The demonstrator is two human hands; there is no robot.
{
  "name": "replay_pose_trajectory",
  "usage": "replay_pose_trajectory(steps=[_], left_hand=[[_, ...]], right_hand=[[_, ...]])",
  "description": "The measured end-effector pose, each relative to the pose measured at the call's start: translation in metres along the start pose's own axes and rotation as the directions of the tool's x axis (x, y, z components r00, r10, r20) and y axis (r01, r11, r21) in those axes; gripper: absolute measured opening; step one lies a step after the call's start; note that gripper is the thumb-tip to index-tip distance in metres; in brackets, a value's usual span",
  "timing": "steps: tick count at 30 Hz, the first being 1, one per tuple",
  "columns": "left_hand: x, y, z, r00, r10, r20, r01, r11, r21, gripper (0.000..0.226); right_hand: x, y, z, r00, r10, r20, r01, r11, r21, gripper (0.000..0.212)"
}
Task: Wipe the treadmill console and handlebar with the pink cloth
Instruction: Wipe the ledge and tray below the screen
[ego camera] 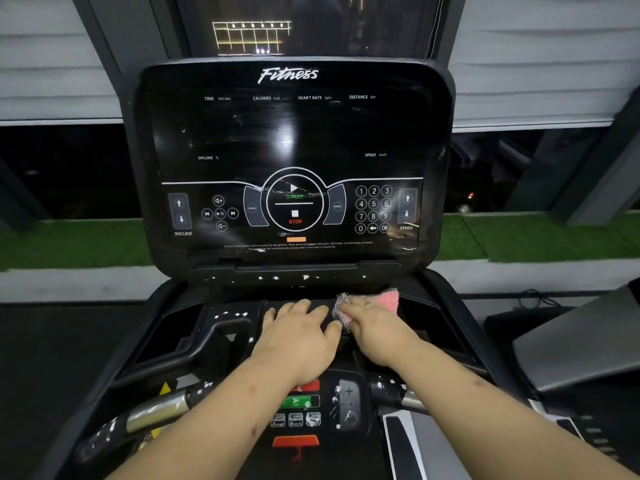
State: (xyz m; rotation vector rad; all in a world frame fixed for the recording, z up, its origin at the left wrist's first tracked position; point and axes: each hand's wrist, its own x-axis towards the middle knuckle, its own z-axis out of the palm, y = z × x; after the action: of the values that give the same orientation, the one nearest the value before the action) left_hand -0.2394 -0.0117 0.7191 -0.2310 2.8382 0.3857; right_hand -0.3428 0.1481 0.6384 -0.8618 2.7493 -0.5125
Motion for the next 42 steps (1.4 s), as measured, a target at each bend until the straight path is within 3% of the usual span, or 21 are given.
replay_pose_trajectory(steps=[5, 8, 12, 18, 26, 42], left_hand=[[-0.002, 0.0, -0.002, 1.0, -0.002, -0.029, 0.002, 1.0, -0.008, 0.061], [-0.006, 0.0, -0.002, 0.98, 0.037, -0.196, -0.037, 0.999, 0.003, 0.057], [-0.006, -0.015, -0.006, 0.899, 0.048, -0.435, -0.013, 0.996, 0.084, 0.062], [0.017, -0.045, -0.024, 0.938, -0.082, -0.335, 0.136, 0.981, 0.139, 0.076], [0.055, -0.026, -0.058, 0.899, -0.038, -0.436, 0.107, 0.985, 0.134, 0.077], [0.063, -0.02, -0.052, 0.913, -0.048, -0.405, 0.089, 0.992, 0.084, 0.076]], right_hand=[[-0.007, 0.014, -0.005, 1.0, 0.015, 0.017, -0.015, 1.0, 0.01, 0.052], [-0.016, 0.033, -0.006, 0.998, 0.06, 0.014, -0.06, 0.998, 0.021, 0.052], [-0.022, 0.044, -0.008, 0.996, 0.085, 0.008, -0.085, 0.996, 0.031, 0.052], [-0.02, 0.045, -0.005, 0.995, 0.092, -0.033, -0.09, 0.994, 0.056, 0.05], [-0.02, 0.044, -0.005, 0.994, 0.097, -0.049, -0.093, 0.993, 0.066, 0.05], [-0.005, 0.013, -0.003, 1.0, 0.005, -0.006, -0.005, 1.0, 0.021, 0.05]])
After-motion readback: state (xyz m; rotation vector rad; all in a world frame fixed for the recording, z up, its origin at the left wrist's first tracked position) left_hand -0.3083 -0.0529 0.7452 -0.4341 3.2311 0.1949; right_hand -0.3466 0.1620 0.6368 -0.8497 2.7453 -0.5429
